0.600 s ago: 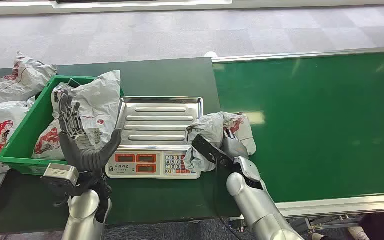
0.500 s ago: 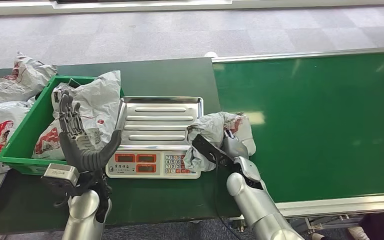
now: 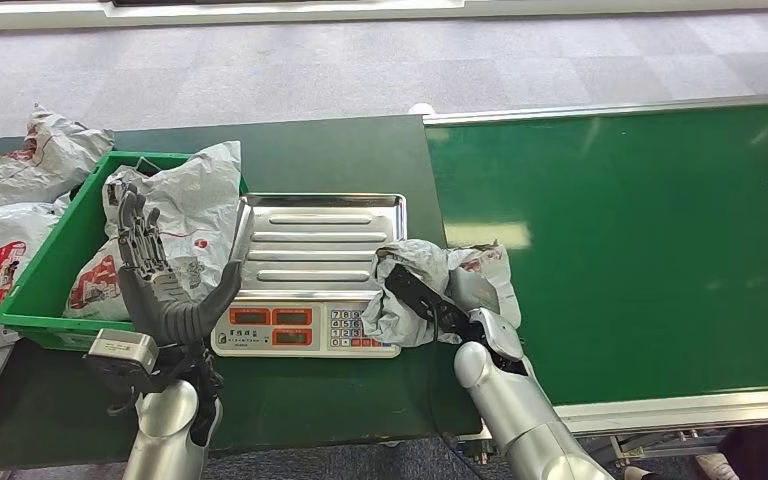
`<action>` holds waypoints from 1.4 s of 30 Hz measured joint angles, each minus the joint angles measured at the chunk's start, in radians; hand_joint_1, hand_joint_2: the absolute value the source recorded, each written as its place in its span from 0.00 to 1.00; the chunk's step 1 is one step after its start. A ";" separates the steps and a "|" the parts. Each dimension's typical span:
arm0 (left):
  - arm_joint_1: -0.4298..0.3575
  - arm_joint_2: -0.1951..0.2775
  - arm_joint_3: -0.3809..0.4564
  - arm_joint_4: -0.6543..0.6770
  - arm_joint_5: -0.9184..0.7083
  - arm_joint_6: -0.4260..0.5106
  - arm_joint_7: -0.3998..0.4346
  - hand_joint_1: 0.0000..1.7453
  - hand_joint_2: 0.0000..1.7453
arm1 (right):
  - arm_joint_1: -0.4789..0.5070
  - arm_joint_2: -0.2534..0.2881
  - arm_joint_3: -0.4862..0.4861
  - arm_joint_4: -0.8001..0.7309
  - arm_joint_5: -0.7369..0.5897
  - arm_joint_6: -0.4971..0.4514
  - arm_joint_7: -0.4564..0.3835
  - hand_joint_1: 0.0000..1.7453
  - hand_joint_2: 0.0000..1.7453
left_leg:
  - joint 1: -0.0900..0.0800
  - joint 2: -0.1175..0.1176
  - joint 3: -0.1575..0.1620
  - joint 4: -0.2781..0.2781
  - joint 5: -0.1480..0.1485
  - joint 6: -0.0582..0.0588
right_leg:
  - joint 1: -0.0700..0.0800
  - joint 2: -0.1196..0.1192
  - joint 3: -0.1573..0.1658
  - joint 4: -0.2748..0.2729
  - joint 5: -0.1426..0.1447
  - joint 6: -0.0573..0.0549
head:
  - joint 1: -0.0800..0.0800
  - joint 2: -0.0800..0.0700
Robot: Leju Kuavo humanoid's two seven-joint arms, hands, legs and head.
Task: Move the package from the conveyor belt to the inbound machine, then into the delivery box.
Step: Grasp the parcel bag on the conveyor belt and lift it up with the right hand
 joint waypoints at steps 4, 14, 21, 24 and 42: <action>0.000 0.003 0.000 0.001 0.000 0.000 -0.001 0.00 1.00 | 0.000 0.000 0.000 0.000 0.000 -0.003 0.000 1.00 1.00 | 0.000 0.000 0.000 0.000 0.000 0.000 | 0.000 0.000 0.000 0.000 0.000 0.000 | 0.000 0.000; 0.001 0.008 0.000 0.002 0.004 0.021 -0.008 0.00 1.00 | 0.015 0.000 0.000 -0.040 0.005 -0.125 -0.008 1.00 1.00 | 0.000 0.000 0.000 0.000 0.000 0.000 | 0.000 0.000 0.000 0.000 0.000 0.000 | 0.000 0.000; 0.020 0.013 0.000 -0.007 0.005 0.054 -0.018 0.00 1.00 | 0.116 -0.005 -0.006 -0.378 0.002 -0.281 -0.069 1.00 1.00 | 0.000 0.000 -0.001 0.000 0.000 0.000 | 0.000 0.000 -0.001 0.000 0.000 0.000 | 0.000 0.000; 0.024 0.013 0.000 -0.011 0.005 0.056 -0.020 0.00 1.00 | 0.145 -0.005 -0.007 -0.507 0.006 -0.298 -0.086 1.00 1.00 | 0.000 -0.001 -0.001 0.000 0.000 0.000 | 0.000 0.000 -0.001 0.000 -0.001 0.000 | 0.000 0.000; 0.013 0.006 -0.017 -0.005 0.012 0.024 -0.042 0.00 1.00 | 0.080 0.025 0.018 -0.577 -0.135 -0.259 -0.242 1.00 1.00 | 0.000 0.001 -0.001 0.000 0.000 0.000 | 0.000 0.001 -0.001 0.000 0.000 0.000 | 0.000 0.000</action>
